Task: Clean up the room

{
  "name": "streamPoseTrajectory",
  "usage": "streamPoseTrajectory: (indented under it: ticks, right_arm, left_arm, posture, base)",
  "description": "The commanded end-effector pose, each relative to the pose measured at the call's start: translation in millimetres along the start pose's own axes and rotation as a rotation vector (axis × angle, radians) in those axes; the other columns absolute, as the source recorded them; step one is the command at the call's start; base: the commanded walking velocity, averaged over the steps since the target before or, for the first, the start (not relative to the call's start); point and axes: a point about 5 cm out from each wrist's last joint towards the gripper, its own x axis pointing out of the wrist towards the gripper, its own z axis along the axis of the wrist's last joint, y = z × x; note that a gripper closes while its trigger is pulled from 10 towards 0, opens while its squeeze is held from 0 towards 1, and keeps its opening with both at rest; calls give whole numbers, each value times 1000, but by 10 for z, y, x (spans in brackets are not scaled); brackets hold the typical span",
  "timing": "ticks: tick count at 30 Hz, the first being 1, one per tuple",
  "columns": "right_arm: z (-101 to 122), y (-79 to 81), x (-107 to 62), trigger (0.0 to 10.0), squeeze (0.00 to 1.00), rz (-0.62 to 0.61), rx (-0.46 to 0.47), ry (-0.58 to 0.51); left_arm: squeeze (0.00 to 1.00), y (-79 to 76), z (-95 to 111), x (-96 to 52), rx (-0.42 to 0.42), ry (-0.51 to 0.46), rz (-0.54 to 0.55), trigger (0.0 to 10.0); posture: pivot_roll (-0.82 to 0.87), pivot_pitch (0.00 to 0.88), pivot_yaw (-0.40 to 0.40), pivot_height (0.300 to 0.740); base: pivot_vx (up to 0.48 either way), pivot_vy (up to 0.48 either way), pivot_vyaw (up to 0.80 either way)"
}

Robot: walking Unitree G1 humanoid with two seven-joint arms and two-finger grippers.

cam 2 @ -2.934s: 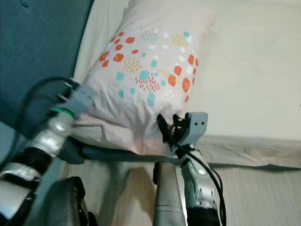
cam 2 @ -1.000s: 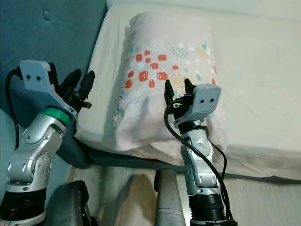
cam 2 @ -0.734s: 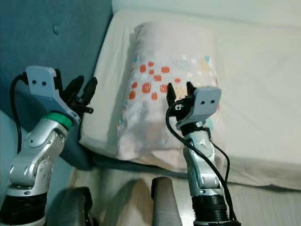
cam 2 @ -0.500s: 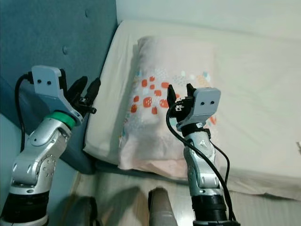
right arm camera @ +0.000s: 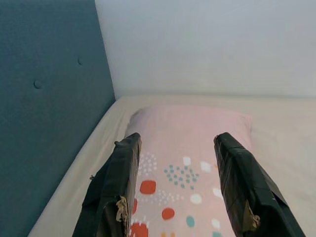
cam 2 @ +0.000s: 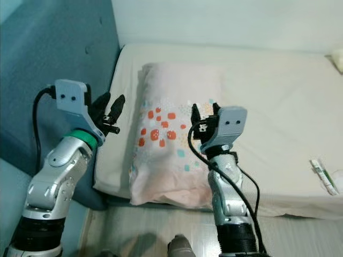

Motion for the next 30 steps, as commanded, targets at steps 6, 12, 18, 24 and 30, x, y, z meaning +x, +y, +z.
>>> streamPoseTrajectory:
  ticks: [6,12,18,24,30]
  right_arm:
    - [-77,10,-27,10000,0,-4,0,20]
    - [-86,50,-3,10000,0,8,9,13]
    - [-91,98,8,10000,0,15,27,8]
    - [-108,105,6,10000,0,12,34,9]
    - [-114,111,-1,10000,0,13,34,9]
  left_arm:
    - [0,2,-64,-6,15,18,4,10000]
    - [0,-14,-82,-1,17,19,-3,10000]
    - [0,-31,-85,3,31,20,-15,10000]
    - [0,-48,-83,4,53,19,-36,10000]
    - [0,-59,-76,6,63,8,-38,10000]
  posture:
    - [-82,52,33,710]
    - [-80,51,34,710]
    - [-79,51,40,710]
    - [-78,53,43,710]
    - [-80,54,43,710]
  base:
    - [0,0,0]
    - [0,0,0]
    - [0,0,0]
    - [0,0,0]
    - [0,-264,0]
